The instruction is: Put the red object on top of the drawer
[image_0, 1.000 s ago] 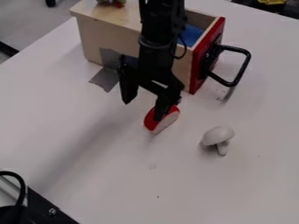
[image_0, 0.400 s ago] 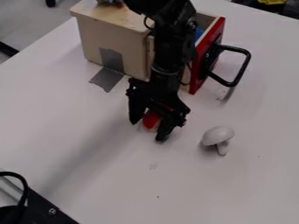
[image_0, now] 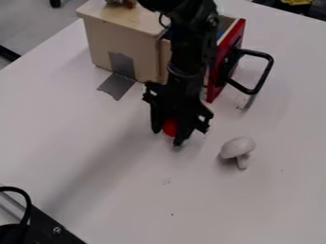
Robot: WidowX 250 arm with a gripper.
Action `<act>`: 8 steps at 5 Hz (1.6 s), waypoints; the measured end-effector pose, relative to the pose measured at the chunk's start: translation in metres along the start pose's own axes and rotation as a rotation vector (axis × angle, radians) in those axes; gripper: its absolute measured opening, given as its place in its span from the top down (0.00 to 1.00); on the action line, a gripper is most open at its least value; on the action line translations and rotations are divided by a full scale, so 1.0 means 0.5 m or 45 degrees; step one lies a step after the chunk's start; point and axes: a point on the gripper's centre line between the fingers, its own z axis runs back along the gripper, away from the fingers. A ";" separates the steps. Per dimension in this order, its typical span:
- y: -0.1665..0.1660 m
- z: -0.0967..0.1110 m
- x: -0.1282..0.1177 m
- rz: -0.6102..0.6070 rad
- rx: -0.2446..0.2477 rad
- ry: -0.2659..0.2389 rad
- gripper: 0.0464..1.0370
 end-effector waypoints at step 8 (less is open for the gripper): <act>0.258 0.173 0.127 0.409 -0.082 0.029 0.50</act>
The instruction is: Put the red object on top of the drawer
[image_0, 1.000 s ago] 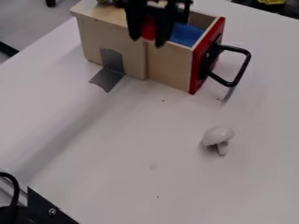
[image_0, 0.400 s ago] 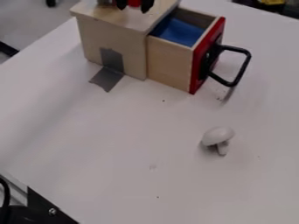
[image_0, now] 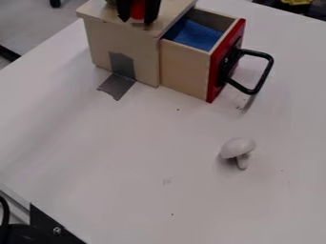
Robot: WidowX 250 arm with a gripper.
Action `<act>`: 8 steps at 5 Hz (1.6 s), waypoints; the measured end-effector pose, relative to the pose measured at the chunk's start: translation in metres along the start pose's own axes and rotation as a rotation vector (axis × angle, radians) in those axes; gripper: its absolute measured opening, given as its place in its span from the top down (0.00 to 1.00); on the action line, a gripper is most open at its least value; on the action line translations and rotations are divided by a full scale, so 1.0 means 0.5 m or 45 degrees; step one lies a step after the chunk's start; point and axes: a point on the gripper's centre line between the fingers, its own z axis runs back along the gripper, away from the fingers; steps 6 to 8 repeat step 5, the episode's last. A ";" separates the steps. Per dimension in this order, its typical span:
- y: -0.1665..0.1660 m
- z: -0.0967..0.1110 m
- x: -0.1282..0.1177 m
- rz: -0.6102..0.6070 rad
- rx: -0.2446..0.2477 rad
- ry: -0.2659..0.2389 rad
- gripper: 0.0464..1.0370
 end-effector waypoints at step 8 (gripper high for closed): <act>-0.014 0.149 -0.024 -0.079 -0.042 -0.165 0.04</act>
